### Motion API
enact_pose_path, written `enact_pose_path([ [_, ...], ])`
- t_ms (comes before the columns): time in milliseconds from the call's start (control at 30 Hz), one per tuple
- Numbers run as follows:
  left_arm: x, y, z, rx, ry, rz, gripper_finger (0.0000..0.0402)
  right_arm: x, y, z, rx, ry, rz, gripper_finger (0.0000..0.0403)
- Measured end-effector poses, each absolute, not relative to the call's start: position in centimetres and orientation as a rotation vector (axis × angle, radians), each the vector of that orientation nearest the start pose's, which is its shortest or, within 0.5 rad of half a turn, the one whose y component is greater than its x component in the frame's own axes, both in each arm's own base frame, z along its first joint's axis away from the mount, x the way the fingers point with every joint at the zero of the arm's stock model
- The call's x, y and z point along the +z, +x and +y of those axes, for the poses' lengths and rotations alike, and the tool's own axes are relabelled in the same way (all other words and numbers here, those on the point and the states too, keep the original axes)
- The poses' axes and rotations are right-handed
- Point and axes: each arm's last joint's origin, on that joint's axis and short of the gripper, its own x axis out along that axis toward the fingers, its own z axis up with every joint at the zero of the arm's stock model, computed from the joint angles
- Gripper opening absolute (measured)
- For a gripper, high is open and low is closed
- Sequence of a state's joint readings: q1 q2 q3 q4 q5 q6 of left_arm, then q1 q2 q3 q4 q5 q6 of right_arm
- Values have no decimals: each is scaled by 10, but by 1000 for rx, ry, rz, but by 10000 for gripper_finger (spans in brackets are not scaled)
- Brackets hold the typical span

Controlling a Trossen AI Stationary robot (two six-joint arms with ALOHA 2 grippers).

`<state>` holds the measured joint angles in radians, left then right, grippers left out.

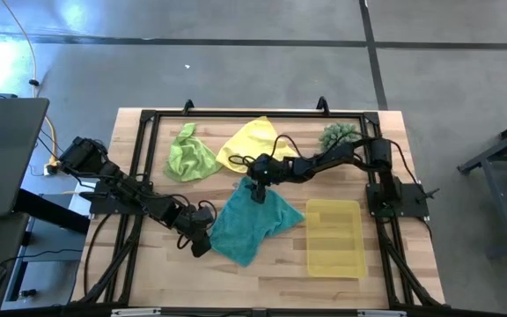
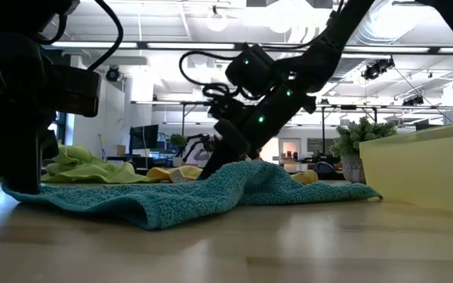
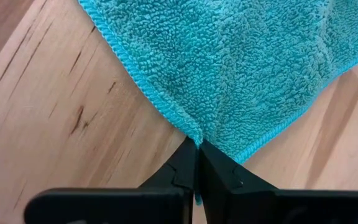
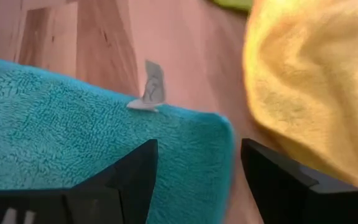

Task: Roll microfiber towels into tight, uniform cylinder then place into a basket
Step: Fold the blue microfiber cloth

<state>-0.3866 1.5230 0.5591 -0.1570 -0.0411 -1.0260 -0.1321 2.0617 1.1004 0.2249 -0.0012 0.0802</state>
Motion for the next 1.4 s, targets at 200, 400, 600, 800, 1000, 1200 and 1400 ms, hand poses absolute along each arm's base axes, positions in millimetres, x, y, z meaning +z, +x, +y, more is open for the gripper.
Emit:
enact_pose_path([
  [200,113,221,-89,276,-671,1129,5,98,406,-53,-173,124,705,224],
  [400,113,221,-89,277,-671,1127,5,97,405,-61,-170,158,700,203],
  [600,113,221,-89,277,-670,1127,5,96,404,-60,-175,214,716,106],
  [800,113,222,-89,306,-713,1122,5,97,402,-59,-191,253,738,8],
  [1000,121,221,-88,310,-723,1111,5,115,397,-55,-153,251,741,5],
  [1200,151,222,-82,316,-639,1092,5,164,388,-53,-137,188,671,2],
  [1400,191,220,-66,404,-478,1109,5,213,374,-40,-130,54,587,1],
])
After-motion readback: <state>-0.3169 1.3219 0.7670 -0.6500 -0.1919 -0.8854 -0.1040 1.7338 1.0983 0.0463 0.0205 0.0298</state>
